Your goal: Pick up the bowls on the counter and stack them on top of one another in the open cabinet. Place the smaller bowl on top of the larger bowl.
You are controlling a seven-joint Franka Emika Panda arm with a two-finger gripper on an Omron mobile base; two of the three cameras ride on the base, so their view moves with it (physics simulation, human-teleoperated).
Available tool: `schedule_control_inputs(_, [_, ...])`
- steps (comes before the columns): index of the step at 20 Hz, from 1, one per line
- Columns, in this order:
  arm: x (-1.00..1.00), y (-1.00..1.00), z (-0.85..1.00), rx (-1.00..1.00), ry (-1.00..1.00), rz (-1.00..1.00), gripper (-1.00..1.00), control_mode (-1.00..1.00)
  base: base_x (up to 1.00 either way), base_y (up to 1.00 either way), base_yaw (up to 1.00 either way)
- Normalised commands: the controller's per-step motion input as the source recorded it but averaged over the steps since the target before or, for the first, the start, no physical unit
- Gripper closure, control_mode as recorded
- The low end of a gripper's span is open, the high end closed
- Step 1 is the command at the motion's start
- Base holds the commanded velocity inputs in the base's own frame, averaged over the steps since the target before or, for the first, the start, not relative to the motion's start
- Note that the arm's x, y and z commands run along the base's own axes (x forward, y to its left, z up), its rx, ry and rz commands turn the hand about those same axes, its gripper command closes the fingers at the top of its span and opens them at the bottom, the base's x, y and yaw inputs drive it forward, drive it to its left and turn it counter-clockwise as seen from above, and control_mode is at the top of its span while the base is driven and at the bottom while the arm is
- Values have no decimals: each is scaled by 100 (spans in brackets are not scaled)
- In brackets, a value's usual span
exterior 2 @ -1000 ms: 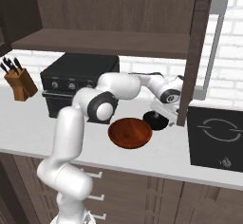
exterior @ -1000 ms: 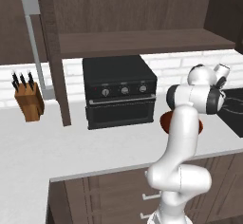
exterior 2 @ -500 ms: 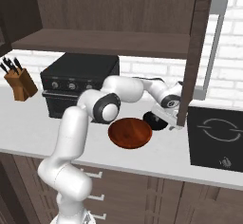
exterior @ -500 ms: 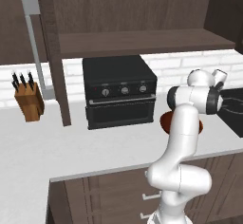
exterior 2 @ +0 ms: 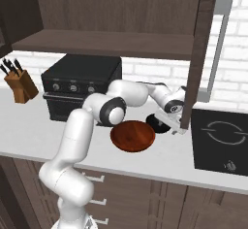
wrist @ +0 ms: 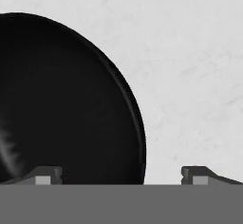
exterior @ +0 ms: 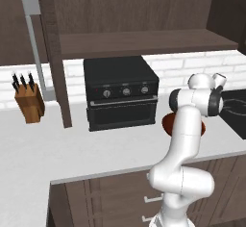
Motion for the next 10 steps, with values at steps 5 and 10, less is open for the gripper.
schedule_control_inputs(5, [2,6,-8,0,0,0,100,-100,0,0,0])
schedule_control_inputs(10, [0,0,0,0,0,0,100,-100,0,0,0])
